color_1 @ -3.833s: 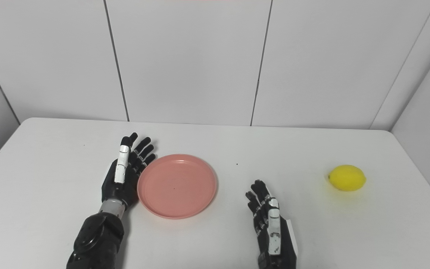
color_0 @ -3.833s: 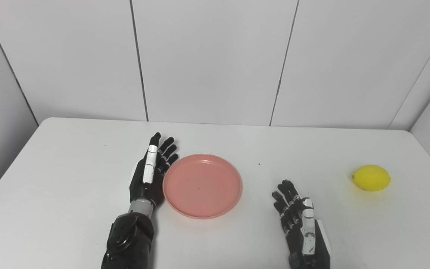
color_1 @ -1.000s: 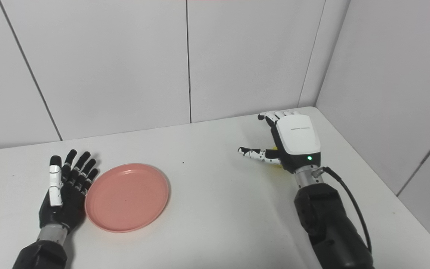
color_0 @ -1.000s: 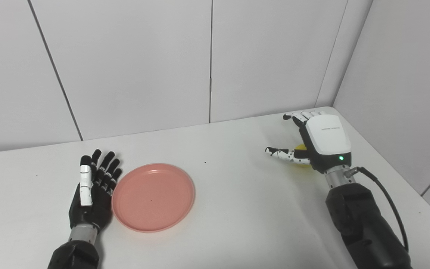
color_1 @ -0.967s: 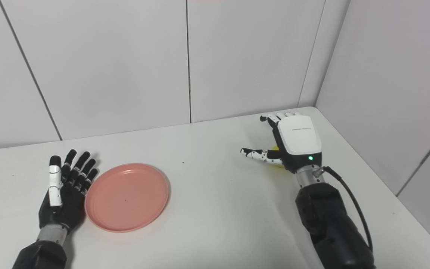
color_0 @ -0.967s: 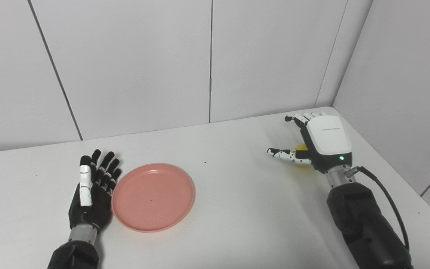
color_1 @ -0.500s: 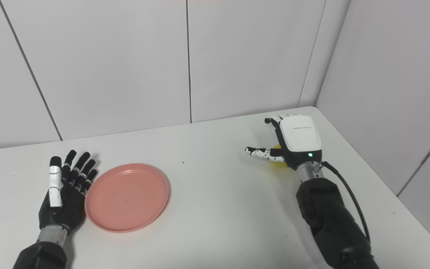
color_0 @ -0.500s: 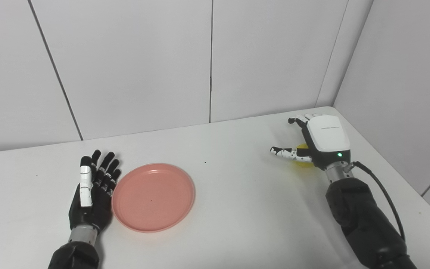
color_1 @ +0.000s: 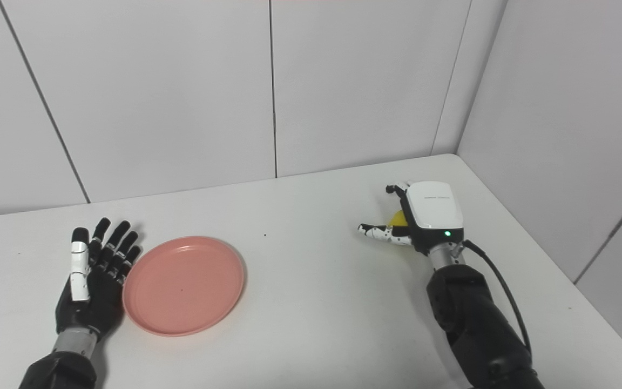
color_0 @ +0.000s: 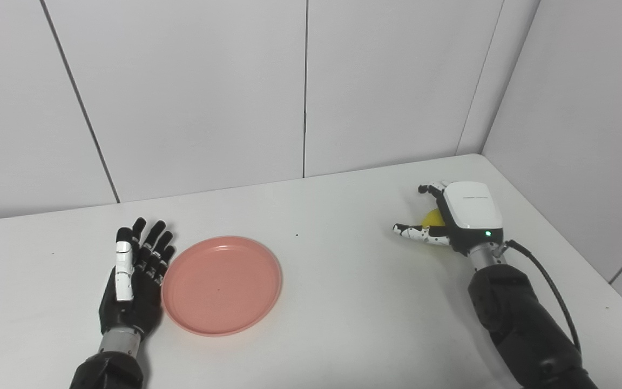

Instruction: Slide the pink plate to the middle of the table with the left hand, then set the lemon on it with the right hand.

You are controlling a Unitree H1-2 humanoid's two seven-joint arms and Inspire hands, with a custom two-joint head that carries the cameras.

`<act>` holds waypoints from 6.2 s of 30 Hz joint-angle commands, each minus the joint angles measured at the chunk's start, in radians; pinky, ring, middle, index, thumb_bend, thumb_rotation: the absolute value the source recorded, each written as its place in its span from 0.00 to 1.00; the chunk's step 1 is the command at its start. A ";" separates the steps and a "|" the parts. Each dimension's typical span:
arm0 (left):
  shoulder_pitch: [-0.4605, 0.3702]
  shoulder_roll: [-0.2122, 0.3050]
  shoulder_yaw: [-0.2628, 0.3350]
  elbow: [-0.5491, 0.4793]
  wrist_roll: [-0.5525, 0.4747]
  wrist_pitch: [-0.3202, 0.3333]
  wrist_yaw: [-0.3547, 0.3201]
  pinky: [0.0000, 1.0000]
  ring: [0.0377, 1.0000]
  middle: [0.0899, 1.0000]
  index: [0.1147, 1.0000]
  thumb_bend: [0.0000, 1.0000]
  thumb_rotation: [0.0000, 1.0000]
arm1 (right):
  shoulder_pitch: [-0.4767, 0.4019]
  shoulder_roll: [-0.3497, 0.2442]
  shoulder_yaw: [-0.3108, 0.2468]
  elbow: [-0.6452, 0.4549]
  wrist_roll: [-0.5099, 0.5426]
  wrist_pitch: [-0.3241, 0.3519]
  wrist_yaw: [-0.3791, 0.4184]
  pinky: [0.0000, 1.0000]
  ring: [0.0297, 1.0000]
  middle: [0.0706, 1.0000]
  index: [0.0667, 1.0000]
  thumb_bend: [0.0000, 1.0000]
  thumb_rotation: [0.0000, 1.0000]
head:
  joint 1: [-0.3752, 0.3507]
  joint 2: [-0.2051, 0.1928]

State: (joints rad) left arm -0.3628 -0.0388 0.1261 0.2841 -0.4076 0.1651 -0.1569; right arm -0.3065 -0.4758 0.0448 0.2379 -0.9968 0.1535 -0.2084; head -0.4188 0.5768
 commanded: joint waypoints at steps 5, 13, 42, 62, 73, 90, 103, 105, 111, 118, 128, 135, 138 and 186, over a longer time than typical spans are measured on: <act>0.058 0.000 -0.002 0.038 0.011 0.095 0.030 0.99 0.95 0.94 1.00 0.70 0.77 | -0.037 -0.033 0.001 0.011 0.019 0.037 -0.016 0.74 0.69 0.70 0.66 0.77 0.81 | 0.006 0.004; 0.063 0.000 -0.007 0.027 0.017 0.096 0.031 0.98 0.95 0.93 1.00 0.70 0.78 | -0.029 -0.054 0.033 0.031 0.032 0.048 -0.006 0.74 0.69 0.70 0.66 0.76 0.79 | 0.006 0.010; 0.064 -0.002 -0.009 0.013 0.018 0.113 0.039 0.98 0.94 0.92 1.00 0.68 0.76 | -0.035 -0.079 0.132 0.149 0.147 -0.050 -0.110 0.19 0.22 0.26 0.36 0.61 0.55 | 0.015 0.022; 0.075 -0.030 -0.014 -0.004 0.017 0.118 0.059 0.97 0.92 0.90 0.97 0.72 0.72 | -0.056 -0.108 0.131 -0.057 0.208 -0.121 -0.038 0.13 0.15 0.18 0.25 0.59 0.54 | 0.046 0.023; 0.081 -0.042 -0.028 -0.006 0.029 0.108 0.061 0.96 0.93 0.91 0.99 0.71 0.74 | -0.122 -0.084 0.143 -0.208 0.195 -0.173 0.026 0.12 0.14 0.16 0.20 0.59 0.54 | 0.078 0.020; 0.097 -0.121 -0.064 -0.033 0.095 0.099 0.135 0.91 0.89 0.86 0.94 0.73 0.73 | -0.211 0.021 0.196 -0.312 0.188 -0.239 0.117 0.15 0.17 0.21 0.26 0.59 0.52 | 0.274 0.034; 0.106 -0.171 -0.079 -0.037 0.136 0.084 0.165 0.86 0.85 0.83 0.92 0.72 0.73 | -0.239 0.100 0.256 -0.237 0.183 -0.320 0.147 0.15 0.17 0.21 0.29 0.58 0.51 | 0.402 0.034; 0.105 -0.176 -0.077 -0.034 0.136 0.081 0.170 0.85 0.85 0.83 0.91 0.72 0.72 | -0.239 0.110 0.264 -0.235 0.181 -0.319 0.153 0.14 0.16 0.20 0.28 0.59 0.50 | 0.407 0.034; 0.104 -0.180 -0.078 -0.035 0.139 0.082 0.179 0.84 0.83 0.81 0.89 0.72 0.71 | -0.237 0.131 0.290 -0.228 0.175 -0.332 0.159 0.16 0.20 0.25 0.38 0.59 0.50 | 0.411 0.036; 0.105 -0.174 -0.081 -0.043 0.142 0.086 0.176 0.85 0.84 0.81 0.89 0.73 0.72 | -0.243 0.147 0.326 -0.198 0.148 -0.348 0.179 0.16 0.19 0.24 0.34 0.60 0.49 | 0.410 0.042; 0.104 -0.166 -0.085 -0.045 0.155 0.090 0.183 0.87 0.83 0.81 0.89 0.73 0.74 | -0.257 0.175 0.404 -0.118 0.099 -0.367 0.191 0.17 0.20 0.25 0.32 0.60 0.59 | 0.405 0.045; 0.102 -0.168 -0.084 -0.044 0.163 0.090 0.184 0.89 0.83 0.81 0.89 0.74 0.74 | -0.277 0.190 0.422 -0.045 0.108 -0.381 0.202 0.20 0.24 0.28 0.39 0.58 0.58 | 0.396 0.051; 0.102 -0.165 -0.089 -0.039 0.172 0.089 0.185 0.87 0.84 0.81 0.89 0.74 0.74 | -0.288 0.191 0.440 -0.014 0.100 -0.393 0.210 0.21 0.25 0.30 0.40 0.58 0.59 | 0.392 0.053; 0.058 -0.120 -0.108 0.017 0.230 -0.100 0.132 0.99 0.94 0.89 0.90 0.86 0.70 | -0.313 0.179 0.335 -0.079 0.209 -0.395 0.325 0.64 0.68 0.69 0.68 1.00 1.00 | 0.395 0.050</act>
State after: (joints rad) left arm -0.3205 -0.1733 0.0143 0.2621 -0.1992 0.0557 -0.0425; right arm -0.5870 -0.3096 0.4214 0.1701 -0.8431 -0.2257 0.1572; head -0.0261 0.6259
